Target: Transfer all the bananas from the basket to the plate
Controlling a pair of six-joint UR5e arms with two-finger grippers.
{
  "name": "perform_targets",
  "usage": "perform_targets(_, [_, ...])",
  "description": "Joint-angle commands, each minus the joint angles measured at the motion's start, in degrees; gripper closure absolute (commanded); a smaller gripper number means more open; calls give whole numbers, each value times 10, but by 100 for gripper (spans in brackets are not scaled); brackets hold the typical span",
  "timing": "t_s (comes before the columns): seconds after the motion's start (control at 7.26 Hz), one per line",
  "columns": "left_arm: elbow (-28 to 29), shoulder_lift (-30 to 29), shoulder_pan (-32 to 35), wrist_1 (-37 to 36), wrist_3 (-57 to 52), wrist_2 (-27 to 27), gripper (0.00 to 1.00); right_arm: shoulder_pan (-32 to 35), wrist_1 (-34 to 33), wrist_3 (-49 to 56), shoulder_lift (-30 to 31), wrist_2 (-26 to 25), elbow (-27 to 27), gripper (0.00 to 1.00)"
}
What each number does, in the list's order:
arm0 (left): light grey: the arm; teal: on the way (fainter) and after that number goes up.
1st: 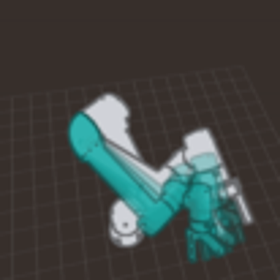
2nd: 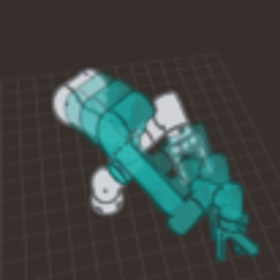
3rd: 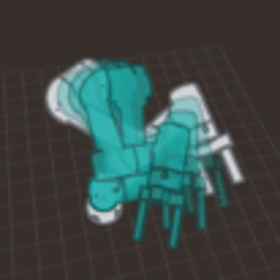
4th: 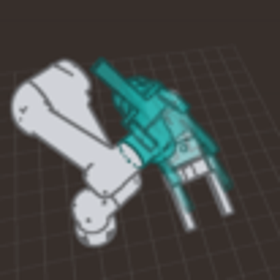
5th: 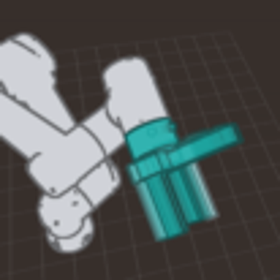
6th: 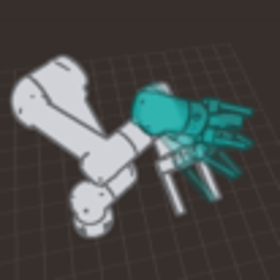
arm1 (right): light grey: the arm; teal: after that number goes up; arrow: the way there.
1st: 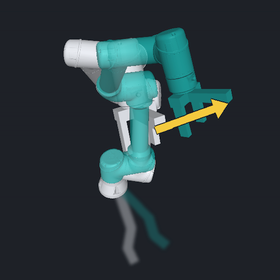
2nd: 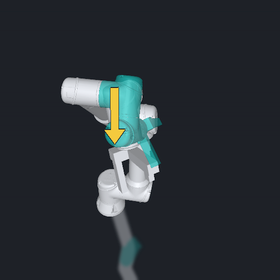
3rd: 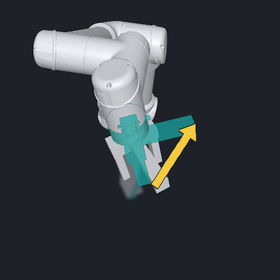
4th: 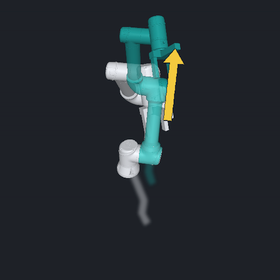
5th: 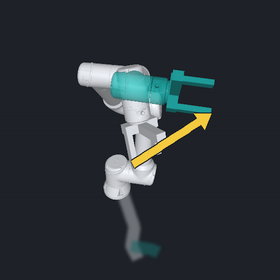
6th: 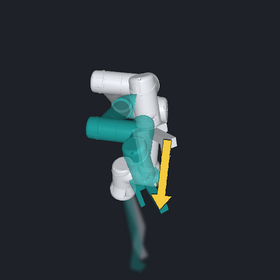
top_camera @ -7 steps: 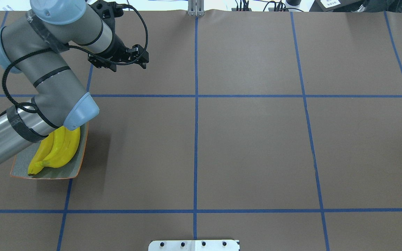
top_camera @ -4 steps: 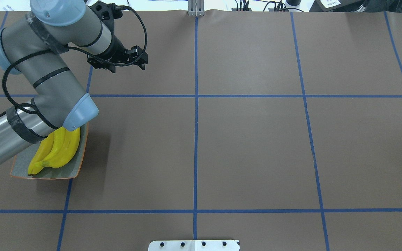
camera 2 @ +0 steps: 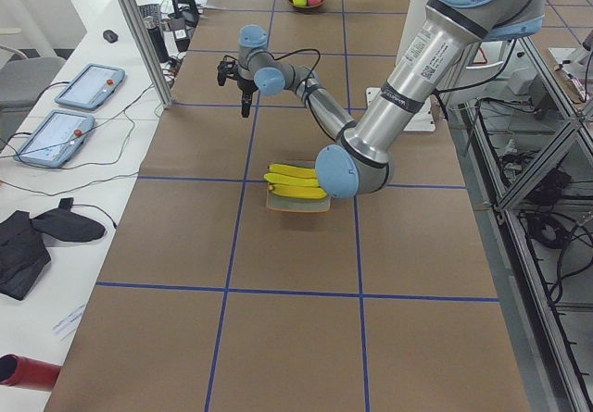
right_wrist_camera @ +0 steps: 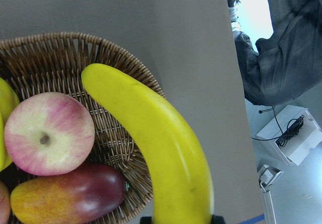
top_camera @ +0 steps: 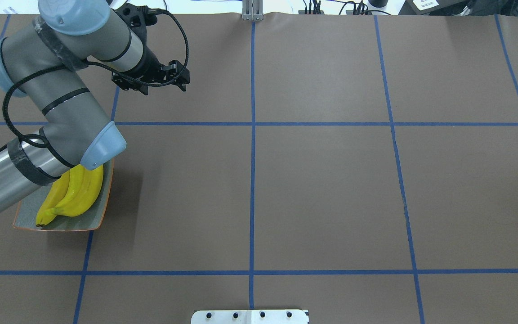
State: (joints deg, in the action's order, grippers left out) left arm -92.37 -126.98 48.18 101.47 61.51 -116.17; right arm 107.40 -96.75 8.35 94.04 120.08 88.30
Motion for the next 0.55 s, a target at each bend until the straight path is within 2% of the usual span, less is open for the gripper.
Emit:
perform_targets(0.0, [1, 3, 0, 3, 0, 0, 0, 6, -25, -17, -9, 1, 80, 100])
perform_targets(0.14, [0, 4, 0, 5, 2, 0, 0, -11, -27, -35, -48, 16, 84, 100])
perform_targets(0.28, [1, 5, 0, 6, 2, 0, 0, -34, -26, -37, -53, 46, 83, 100])
perform_targets(0.41, [-2, 12, 0, 6, 1, -1, 0, -34, -26, -36, -53, 52, 86, 100])
